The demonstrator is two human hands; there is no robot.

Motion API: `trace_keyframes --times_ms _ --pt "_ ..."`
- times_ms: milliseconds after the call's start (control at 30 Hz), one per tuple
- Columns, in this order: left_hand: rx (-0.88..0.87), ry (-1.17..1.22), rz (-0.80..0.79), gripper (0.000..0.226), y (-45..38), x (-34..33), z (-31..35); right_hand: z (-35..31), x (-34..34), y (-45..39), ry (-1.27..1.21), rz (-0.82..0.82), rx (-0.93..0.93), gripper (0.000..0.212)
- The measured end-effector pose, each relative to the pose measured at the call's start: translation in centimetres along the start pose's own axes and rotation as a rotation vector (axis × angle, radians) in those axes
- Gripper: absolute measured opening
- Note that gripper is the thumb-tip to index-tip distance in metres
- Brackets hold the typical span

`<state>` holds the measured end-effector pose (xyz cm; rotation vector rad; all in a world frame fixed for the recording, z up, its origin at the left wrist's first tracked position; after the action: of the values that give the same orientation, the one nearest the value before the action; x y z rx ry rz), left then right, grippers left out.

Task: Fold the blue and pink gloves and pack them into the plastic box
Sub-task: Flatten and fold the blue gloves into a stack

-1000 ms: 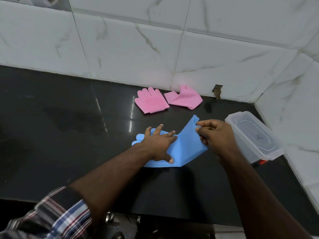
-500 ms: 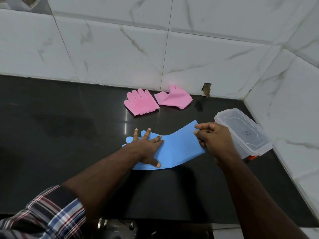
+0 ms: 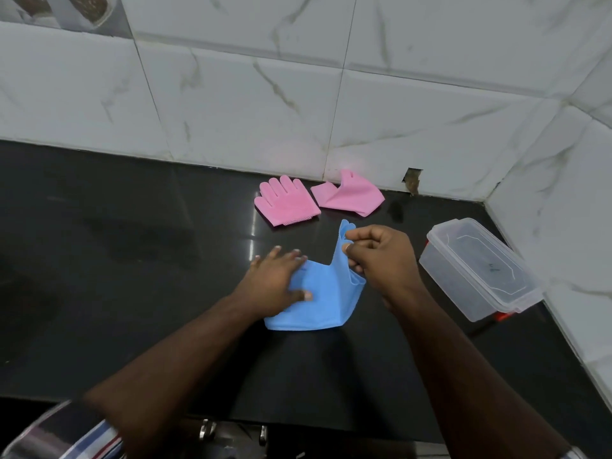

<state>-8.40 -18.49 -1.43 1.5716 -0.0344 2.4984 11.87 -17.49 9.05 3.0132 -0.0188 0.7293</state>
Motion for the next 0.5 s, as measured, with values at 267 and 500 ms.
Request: trace_keyframes --times_ms 267,500 --pt "0.581 0.75 0.273 0.03 3.3 0.5 -6.2 -1.3 -3.6 -0.1 0.101 -0.08 0.083 0.018" --pt "0.586 0.916 0.331 0.016 3.5 -0.4 -6.7 -1.1 -9.4 0.4 0.289 -0.237 0.152 0.018"
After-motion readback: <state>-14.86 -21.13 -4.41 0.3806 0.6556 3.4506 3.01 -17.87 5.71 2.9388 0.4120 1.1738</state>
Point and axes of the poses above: each hand's wrist, its own y-axis away from the middle knuckle, its own x-axis out of the back of the hand, z = x × y, the point moved 1 cm from there along -y, towards the middle knuckle, and after that the axes turned 2 degrees about y, right-handed, at the moved point
